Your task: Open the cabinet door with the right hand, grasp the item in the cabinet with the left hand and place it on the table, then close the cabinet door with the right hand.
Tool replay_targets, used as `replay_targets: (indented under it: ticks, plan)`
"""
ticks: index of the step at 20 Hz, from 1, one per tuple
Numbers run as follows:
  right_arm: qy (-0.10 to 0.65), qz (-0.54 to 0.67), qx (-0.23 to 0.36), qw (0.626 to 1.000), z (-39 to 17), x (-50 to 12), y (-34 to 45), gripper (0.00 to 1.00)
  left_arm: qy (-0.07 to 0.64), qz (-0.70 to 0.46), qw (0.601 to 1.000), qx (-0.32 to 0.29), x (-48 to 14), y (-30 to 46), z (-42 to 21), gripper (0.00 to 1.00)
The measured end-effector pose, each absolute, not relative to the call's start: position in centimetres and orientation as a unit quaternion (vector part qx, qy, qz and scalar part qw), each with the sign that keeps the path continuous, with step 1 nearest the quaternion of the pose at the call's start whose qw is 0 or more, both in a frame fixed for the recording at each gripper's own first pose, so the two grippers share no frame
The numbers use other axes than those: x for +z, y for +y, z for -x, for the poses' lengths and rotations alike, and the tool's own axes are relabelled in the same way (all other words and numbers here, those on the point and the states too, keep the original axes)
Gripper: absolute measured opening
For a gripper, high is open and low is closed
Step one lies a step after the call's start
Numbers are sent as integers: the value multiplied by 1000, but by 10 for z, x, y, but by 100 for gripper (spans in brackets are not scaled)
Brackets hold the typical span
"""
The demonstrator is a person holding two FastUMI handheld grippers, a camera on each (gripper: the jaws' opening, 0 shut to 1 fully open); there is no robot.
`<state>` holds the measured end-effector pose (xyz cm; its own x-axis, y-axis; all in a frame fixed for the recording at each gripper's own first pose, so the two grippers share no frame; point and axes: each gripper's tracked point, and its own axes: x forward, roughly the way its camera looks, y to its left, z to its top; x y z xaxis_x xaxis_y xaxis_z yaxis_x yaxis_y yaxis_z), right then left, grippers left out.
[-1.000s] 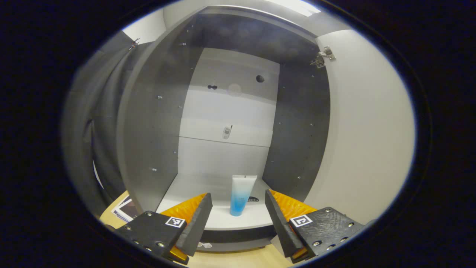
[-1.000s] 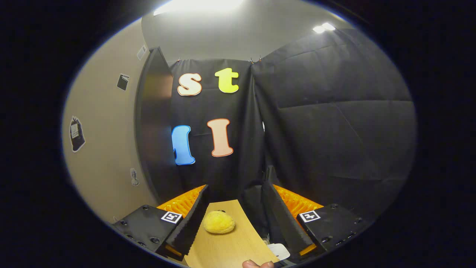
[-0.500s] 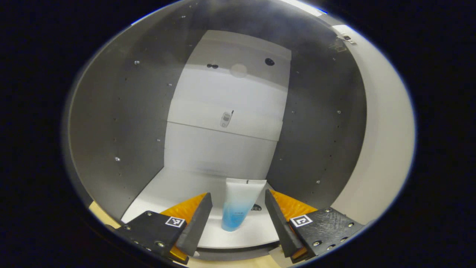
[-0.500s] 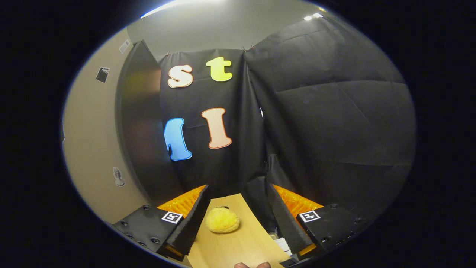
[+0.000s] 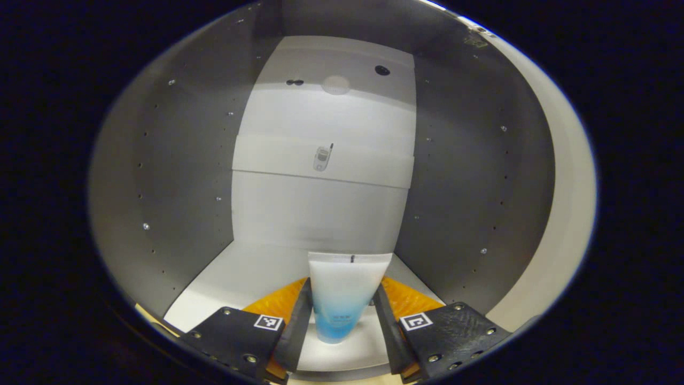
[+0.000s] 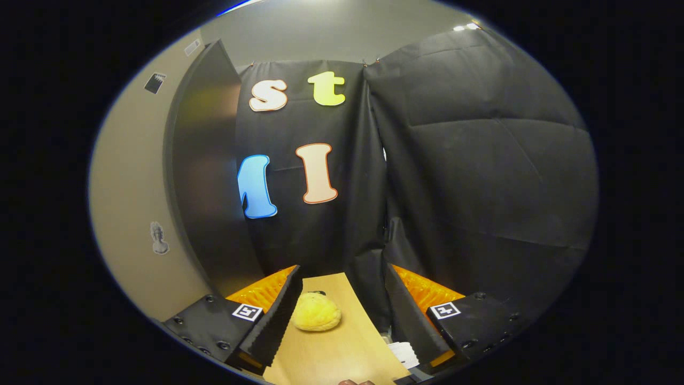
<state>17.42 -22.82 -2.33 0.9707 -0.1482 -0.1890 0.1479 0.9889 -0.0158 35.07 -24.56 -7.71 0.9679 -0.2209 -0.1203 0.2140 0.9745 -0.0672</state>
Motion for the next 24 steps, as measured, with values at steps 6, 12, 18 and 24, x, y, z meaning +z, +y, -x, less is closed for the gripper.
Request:
replay_targets:
  ticks: [6, 12, 18, 24]
  plan:
    - [98, 12, -69, 993, -174, -25, -226, 98, 53, -11, 992, -113, -76, -244, -339, 51]
    - [87, 7, -74, 993, -164, -19, -227, 98, 17, -11, 991, -130, -52, -236, -302, 50]
    - [78, 4, -76, 994, -141, -10, -222, 98, -4, -39, 993, -114, -32, -182, -233, 49]
    - [68, 14, -72, 995, -114, 0, -209, 98, 17, -70, 996, -59, -65, -112, -174, 49]
